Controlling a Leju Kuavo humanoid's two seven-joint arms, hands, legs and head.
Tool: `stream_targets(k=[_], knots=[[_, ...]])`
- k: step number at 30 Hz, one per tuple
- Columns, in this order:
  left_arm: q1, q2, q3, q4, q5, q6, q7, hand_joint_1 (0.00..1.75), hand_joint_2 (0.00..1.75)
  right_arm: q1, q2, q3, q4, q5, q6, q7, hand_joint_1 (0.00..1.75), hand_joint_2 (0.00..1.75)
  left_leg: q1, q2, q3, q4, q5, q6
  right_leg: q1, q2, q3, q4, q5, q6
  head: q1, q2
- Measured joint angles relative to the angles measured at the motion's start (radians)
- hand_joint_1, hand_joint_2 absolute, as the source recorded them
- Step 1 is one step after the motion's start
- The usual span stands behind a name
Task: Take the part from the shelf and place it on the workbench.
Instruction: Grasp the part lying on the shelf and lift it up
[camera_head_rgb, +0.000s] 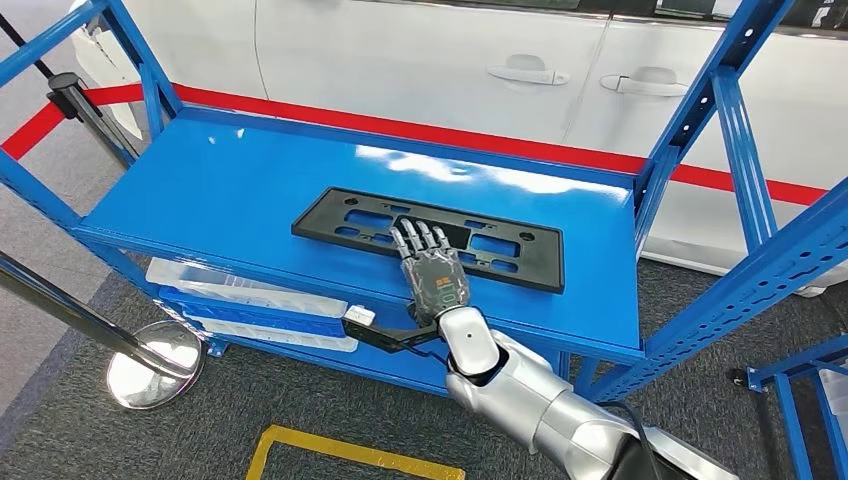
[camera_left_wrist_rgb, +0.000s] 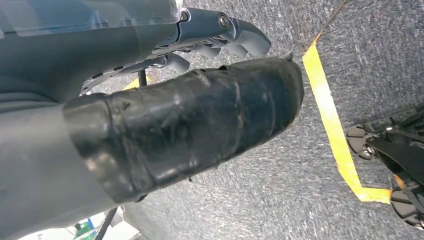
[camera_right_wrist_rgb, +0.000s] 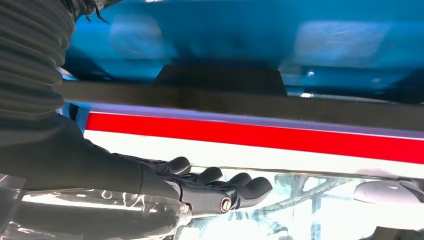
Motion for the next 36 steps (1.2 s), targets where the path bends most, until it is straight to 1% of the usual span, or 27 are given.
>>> stream_targets(k=[5, 8, 14, 21, 29, 36], knots=[[0.0, 0.0, -0.007, 0.0, 0.0, 0.0, 0.0, 0.0, 0.0, -0.007, -0.008, -0.015, 0.006, -0.045, -0.054, 0.017, 0.0, 1.75, 0.0, 0.0, 0.0, 0.0, 0.0, 0.0, 0.0, 0.0, 0.0, 0.0, 0.0, 0.0, 0.0, 0.0], [0.001, 0.0, -0.008, 0.0, -0.001, 0.0, -0.001, 0.0, 0.0, -0.017, -0.016, -0.026, 0.012, -0.063, -0.061, 0.031, 0.0, 1.75, 0.0, 0.0, 0.0, 0.0, 0.0, 0.0, 0.0, 0.0, 0.0, 0.0, 0.0, 0.0, 0.0, 0.0], [0.002, 0.0, -0.024, 0.0, -0.003, -0.001, -0.002, 0.0, 0.0, -0.038, -0.039, -0.038, 0.026, -0.065, -0.057, 0.063, 0.0, 1.75, 0.0, 0.0, 0.0, 0.0, 0.0, 0.0, 0.0, 0.0, 0.0, 0.0, 0.0, 0.0, 0.0, 0.0], [0.002, 0.001, -0.043, 0.0, -0.01, -0.003, -0.002, 0.0, 0.0, -0.053, -0.055, -0.039, 0.054, -0.036, -0.037, 0.096, 0.0, 1.75, 0.0, 0.0, 0.0, 0.0, 0.0, 0.0, 0.0, 0.0, 0.0, 0.0, 0.0, 0.0, 0.0, 0.0], [0.002, 0.002, -0.061, 0.0, -0.011, -0.001, -0.009, 0.0, 0.0, -0.06, -0.06, -0.039, 0.103, -0.008, -0.007, 0.104, 0.0, 1.75, 0.0, 0.0, 0.0, 0.0, 0.0, 0.0, 0.0, 0.0, 0.0, 0.0, 0.0, 0.0, 0.0, 0.0], [0.001, 0.002, -0.074, 0.0, -0.01, -0.001, -0.01, 0.0, 0.0, -0.068, -0.06, -0.039, 0.126, -0.006, -0.002, 0.104, 0.0, 1.75, 0.0, 0.0, 0.0, 0.0, 0.0, 0.0, 0.0, 0.0, 0.0, 0.0, 0.0, 0.0, 0.0, 0.0]])
